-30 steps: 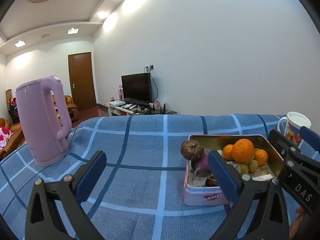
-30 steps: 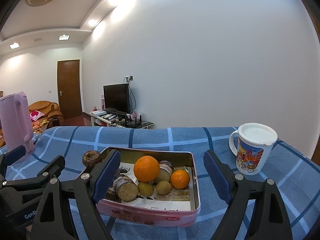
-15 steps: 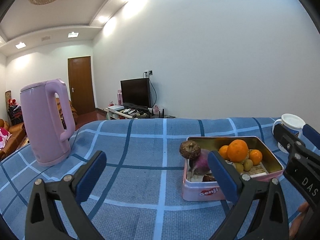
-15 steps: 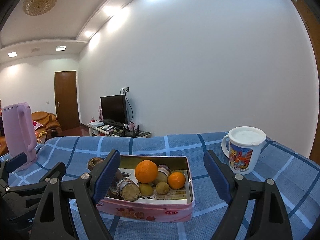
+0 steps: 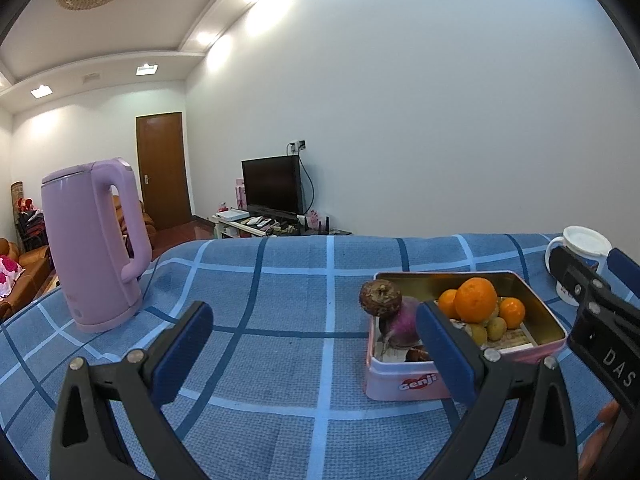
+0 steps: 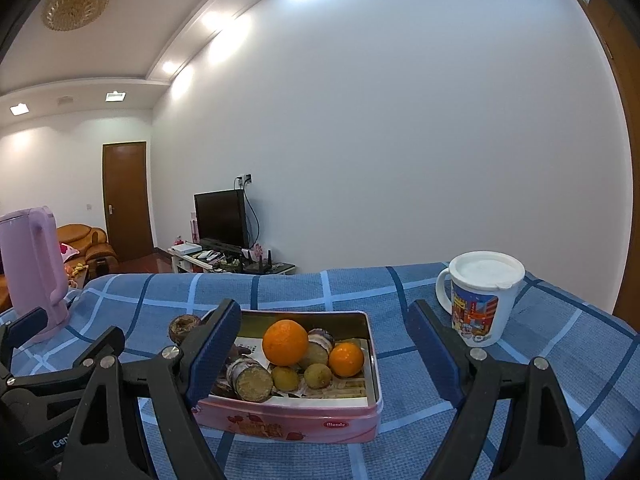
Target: Organize fruits
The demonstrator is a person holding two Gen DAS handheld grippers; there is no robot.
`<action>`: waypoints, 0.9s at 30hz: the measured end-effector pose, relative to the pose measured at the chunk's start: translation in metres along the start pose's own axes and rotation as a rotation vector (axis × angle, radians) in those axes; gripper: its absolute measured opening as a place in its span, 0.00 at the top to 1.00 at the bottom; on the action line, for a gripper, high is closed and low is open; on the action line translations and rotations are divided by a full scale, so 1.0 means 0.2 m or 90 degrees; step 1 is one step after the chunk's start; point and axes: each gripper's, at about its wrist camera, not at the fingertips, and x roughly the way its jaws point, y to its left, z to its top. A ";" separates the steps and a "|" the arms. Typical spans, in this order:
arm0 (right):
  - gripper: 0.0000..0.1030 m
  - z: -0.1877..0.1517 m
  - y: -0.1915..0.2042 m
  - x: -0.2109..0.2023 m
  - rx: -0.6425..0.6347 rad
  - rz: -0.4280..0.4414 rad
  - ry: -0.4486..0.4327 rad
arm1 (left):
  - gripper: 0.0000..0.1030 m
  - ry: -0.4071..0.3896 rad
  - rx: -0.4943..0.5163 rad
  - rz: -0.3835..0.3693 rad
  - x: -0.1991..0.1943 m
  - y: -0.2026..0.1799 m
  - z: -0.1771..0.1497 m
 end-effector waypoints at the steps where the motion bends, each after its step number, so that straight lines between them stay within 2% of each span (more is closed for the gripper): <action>1: 0.16 0.00 0.00 0.00 0.000 0.000 -0.001 | 0.00 0.000 0.000 0.000 0.00 0.00 0.00; 27: 0.16 0.00 0.00 0.00 -0.003 0.002 0.001 | 0.00 0.009 -0.005 0.004 0.02 0.02 0.00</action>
